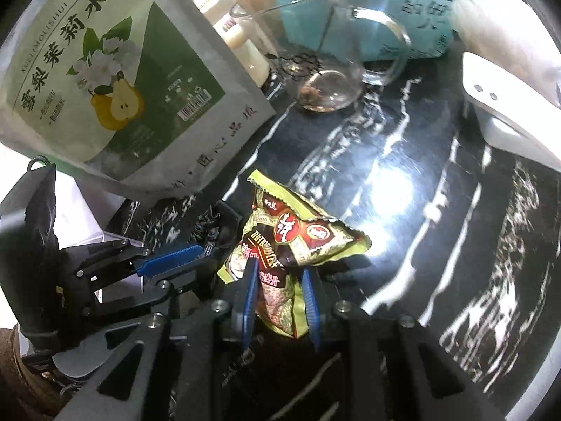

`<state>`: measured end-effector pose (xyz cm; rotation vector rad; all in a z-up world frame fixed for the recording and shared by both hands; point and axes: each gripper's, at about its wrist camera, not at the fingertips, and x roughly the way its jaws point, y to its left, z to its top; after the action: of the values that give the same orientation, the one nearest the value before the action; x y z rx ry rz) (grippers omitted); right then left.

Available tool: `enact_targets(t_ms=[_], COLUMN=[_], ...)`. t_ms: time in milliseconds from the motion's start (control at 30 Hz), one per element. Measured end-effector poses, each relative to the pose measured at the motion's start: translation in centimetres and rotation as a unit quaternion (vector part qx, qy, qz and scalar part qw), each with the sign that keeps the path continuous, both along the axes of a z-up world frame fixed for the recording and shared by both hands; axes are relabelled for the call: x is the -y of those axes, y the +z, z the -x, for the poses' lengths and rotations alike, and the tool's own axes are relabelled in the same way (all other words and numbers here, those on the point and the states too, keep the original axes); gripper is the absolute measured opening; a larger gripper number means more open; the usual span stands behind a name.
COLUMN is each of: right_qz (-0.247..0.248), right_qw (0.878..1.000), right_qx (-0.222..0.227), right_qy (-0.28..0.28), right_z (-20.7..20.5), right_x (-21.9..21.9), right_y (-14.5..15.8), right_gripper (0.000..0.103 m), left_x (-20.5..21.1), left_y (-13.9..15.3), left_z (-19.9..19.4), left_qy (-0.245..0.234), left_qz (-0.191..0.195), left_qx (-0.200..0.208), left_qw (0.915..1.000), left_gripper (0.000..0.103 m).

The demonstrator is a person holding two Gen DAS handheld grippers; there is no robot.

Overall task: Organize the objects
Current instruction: 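Lift the black scrunchie and red-gold snack bag off the table with both grippers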

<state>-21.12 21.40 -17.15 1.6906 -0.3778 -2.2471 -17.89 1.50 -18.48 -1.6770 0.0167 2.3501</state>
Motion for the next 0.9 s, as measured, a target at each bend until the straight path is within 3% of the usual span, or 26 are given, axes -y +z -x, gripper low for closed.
enact_targets(t_ms=[900], right_qz=[-0.036], right_qw=[0.998], right_qx=[0.032], right_qy=[0.032], right_z=[-10.5], right_x=[-7.9], right_y=[0.6], right_gripper=[0.024], left_x=[-10.4], left_y=[0.2], left_z=[-7.5], left_qy=[-0.008], left_qz=[-0.032], left_qx=[0.03], left_qw=[0.999], left_gripper=[0.013])
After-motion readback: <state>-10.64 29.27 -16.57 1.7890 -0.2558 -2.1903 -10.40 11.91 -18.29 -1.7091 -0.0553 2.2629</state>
